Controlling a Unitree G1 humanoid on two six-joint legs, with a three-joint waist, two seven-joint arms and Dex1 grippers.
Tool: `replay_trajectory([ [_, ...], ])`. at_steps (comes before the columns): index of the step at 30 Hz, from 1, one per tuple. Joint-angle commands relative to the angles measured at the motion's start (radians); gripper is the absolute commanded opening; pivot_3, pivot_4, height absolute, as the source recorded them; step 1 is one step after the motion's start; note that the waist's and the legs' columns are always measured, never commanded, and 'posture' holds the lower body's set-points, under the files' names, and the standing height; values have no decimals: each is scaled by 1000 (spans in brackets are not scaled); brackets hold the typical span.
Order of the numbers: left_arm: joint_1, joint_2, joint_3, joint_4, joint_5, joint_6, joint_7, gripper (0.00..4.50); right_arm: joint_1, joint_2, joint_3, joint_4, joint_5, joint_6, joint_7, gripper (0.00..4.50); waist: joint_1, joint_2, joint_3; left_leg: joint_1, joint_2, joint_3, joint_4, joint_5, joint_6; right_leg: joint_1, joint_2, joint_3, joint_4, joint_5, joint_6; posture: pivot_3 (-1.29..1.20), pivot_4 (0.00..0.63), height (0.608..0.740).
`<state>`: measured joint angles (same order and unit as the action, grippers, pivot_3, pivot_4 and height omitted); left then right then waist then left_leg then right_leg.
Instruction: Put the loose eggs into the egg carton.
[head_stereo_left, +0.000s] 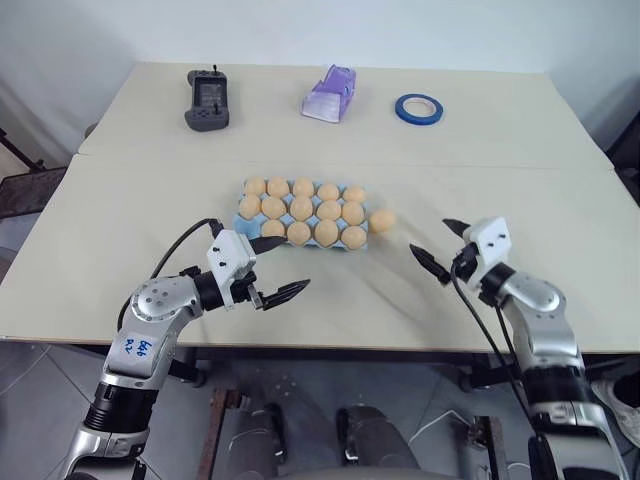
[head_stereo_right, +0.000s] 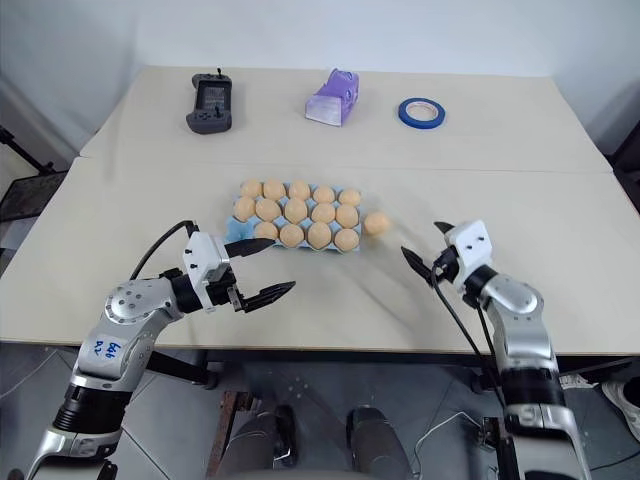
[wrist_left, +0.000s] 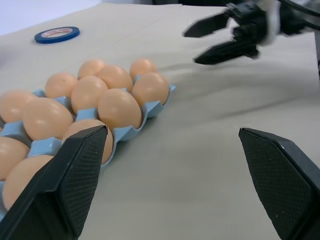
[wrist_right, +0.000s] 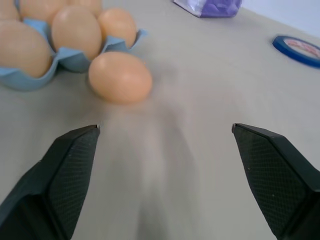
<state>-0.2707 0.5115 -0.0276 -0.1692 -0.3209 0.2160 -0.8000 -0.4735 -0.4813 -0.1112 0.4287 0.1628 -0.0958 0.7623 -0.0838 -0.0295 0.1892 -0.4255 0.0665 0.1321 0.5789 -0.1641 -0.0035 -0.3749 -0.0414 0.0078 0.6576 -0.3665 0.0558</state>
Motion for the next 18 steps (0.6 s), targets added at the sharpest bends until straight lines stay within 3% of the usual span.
replay_trajectory([
  [1, 0, 2, 7, -18, 2, -14, 0, 4500, -120, -22, 35, 179, -25, -77, 81, 4446, 1, 0, 0, 0, 0, 0, 0, 0, 0, 0, 0, 0, 0, 0, 0, 0, 150, 740],
  [10, 58, 14, 53, -83, -9, 0, 31, 4500, -463, -5, 146, 652, -148, -211, 214, 4446, -2, 0, 1, 0, 0, 0, 0, 2, 4, 0, 0, 0, -1, 0, 0, 0, 150, 740],
  [18, 118, 26, 85, -145, -11, 22, 63, 4500, -618, 68, 192, 824, -233, -238, 232, 4446, -2, 1, 1, 0, 0, 0, 0, -1, 0, 0, -1, 0, -1, 0, -1, 0, 150, 740],
])
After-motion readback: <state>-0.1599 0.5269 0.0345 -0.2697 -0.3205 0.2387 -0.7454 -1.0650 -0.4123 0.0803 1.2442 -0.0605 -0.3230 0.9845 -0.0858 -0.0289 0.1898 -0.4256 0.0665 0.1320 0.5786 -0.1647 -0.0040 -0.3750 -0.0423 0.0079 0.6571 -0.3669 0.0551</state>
